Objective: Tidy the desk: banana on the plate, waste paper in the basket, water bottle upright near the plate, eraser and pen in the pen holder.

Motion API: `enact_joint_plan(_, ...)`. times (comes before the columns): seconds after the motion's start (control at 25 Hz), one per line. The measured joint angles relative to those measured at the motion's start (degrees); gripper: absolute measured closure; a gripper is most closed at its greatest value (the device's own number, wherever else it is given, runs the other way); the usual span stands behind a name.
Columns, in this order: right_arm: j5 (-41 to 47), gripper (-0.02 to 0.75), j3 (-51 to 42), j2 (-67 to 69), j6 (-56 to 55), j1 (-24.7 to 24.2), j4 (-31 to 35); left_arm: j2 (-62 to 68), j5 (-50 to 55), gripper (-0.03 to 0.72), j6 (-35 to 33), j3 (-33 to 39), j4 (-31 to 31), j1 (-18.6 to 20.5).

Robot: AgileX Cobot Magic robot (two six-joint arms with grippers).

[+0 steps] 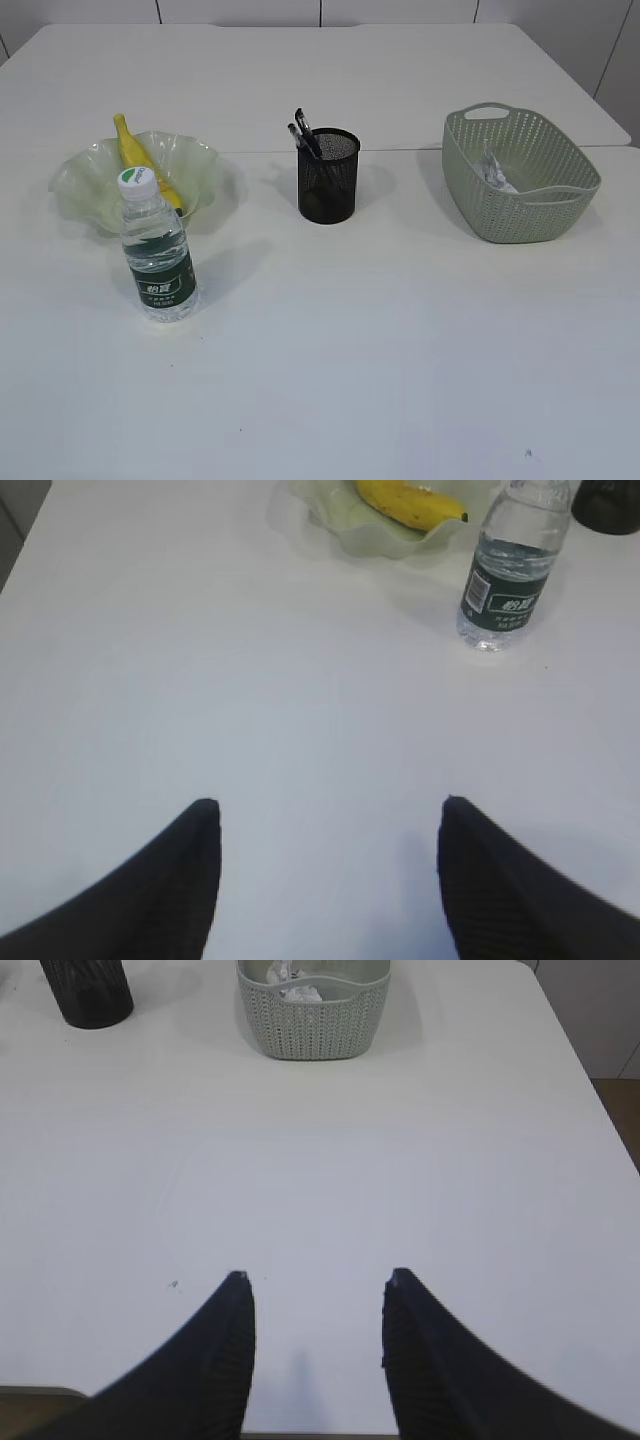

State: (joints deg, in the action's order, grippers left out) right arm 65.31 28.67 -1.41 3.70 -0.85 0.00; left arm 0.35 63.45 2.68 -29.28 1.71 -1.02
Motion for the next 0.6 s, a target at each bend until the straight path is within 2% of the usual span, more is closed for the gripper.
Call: enact_joint_plan(0.6,0.0,0.415,0.0,0.0,0.0,0.0,0.0,0.0,0.0,0.244,-1.37,0.0,0.0,0.0)
